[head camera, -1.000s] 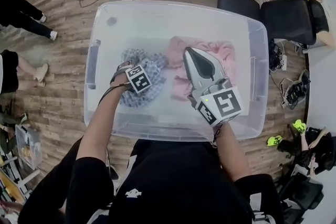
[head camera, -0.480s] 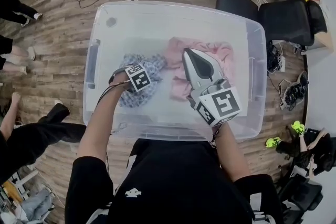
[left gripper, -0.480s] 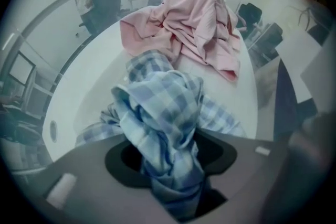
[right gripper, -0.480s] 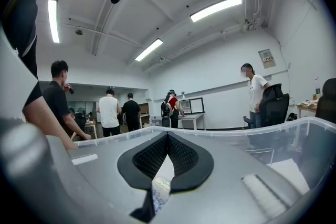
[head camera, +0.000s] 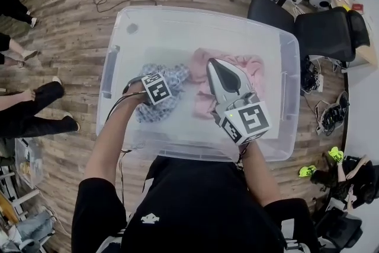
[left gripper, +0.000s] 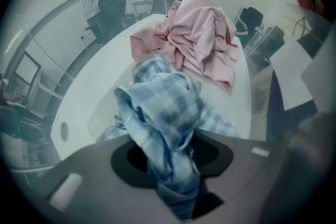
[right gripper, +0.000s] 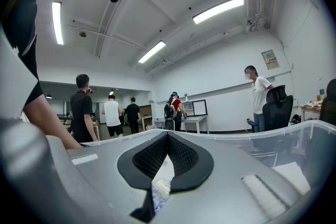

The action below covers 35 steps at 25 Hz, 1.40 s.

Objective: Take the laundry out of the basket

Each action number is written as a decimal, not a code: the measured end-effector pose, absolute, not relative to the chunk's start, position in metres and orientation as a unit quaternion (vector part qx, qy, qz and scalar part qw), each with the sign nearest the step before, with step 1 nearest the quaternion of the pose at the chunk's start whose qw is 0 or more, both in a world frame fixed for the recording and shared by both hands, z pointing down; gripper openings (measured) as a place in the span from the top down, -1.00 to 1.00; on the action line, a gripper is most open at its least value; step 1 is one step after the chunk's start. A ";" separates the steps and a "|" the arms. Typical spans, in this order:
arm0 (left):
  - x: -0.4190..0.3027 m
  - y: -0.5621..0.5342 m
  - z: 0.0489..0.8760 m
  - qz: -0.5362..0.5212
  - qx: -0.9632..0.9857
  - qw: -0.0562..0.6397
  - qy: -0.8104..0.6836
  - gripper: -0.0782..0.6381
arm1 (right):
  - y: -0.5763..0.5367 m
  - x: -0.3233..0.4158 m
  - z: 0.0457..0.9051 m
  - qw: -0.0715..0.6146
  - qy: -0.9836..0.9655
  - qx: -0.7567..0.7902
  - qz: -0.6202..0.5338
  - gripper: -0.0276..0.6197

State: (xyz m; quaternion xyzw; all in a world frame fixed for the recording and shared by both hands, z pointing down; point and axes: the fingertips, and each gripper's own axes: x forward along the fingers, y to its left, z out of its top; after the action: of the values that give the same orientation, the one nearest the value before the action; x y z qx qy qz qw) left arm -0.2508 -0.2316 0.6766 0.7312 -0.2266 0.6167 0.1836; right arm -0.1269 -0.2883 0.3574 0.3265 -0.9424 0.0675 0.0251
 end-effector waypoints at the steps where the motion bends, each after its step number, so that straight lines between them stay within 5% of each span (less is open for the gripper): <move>1: -0.251 -0.233 0.671 0.613 0.734 0.181 -0.231 0.31 | -0.288 -0.126 0.357 0.023 -0.943 0.325 0.067 0.91; 35: -0.316 -0.252 0.282 0.253 0.741 -0.055 -0.620 0.33 | -0.250 -0.170 0.346 0.022 -0.975 0.218 0.040 0.91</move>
State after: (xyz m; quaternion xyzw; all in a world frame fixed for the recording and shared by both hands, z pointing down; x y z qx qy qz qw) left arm -0.3156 -0.2522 0.2816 0.7406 -0.6199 0.2533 -0.0552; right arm -0.1703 -0.2505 0.3463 0.2179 -0.9749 0.0405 0.0220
